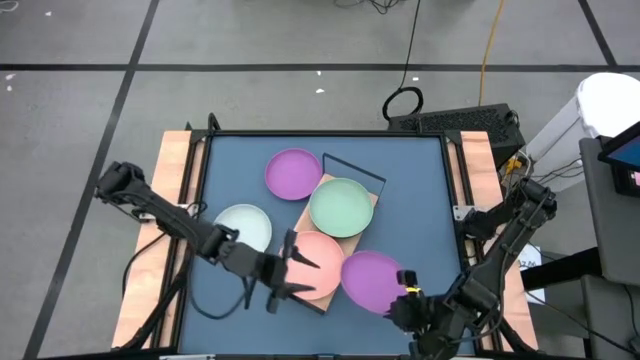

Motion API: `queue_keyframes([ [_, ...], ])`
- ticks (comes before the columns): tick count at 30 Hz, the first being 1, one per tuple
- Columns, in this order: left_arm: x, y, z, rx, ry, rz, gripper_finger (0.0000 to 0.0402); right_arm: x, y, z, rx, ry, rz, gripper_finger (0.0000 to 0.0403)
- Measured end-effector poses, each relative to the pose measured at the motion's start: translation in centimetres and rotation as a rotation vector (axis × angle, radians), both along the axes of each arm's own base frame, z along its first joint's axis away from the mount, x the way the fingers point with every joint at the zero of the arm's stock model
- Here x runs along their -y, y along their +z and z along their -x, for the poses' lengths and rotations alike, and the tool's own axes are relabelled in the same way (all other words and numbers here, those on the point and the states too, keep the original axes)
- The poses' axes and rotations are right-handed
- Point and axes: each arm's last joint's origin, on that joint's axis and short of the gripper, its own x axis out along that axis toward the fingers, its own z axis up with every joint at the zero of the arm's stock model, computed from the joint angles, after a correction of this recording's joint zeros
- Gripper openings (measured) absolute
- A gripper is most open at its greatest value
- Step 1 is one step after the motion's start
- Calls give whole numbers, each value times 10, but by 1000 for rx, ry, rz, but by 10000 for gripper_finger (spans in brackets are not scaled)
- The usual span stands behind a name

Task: Place and stack plates onto a shelf
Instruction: Stack the bottom purple plate on top of the pink plate on the shelf

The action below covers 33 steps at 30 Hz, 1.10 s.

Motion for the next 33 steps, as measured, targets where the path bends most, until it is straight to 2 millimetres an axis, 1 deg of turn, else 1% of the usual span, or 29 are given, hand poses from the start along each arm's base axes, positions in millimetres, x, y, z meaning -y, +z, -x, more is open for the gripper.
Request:
queue_keyframes([
  [6,20,-7,-23,-24,-43,-92,237,-4,8,-12,112,95,-1,0],
  [10,29,-10,-32,-58,-92,-159,236,-5,11,-16,155,128,5,0],
  [13,32,-10,-35,-63,-108,-168,236,-5,12,-18,173,143,11,0],
  [16,30,-14,-38,-82,-103,-189,227,-4,13,-19,180,159,29,1],
  [19,25,-16,-39,-105,-118,-199,195,-4,13,-19,188,167,52,1],
  [22,22,-17,-41,-118,-154,-189,148,-4,13,-19,195,178,71,2],
  [25,19,-17,-42,-122,-221,-182,102,-4,13,-19,200,198,88,3],
  [28,18,-18,-43,-130,-283,-183,70,-2,13,-21,206,217,112,7],
  [31,17,-19,-43,-131,-343,-187,49,-1,13,-24,233,214,117,26],
  [33,17,-18,-43,-111,-354,-198,43,-1,13,-29,289,205,123,53],
])
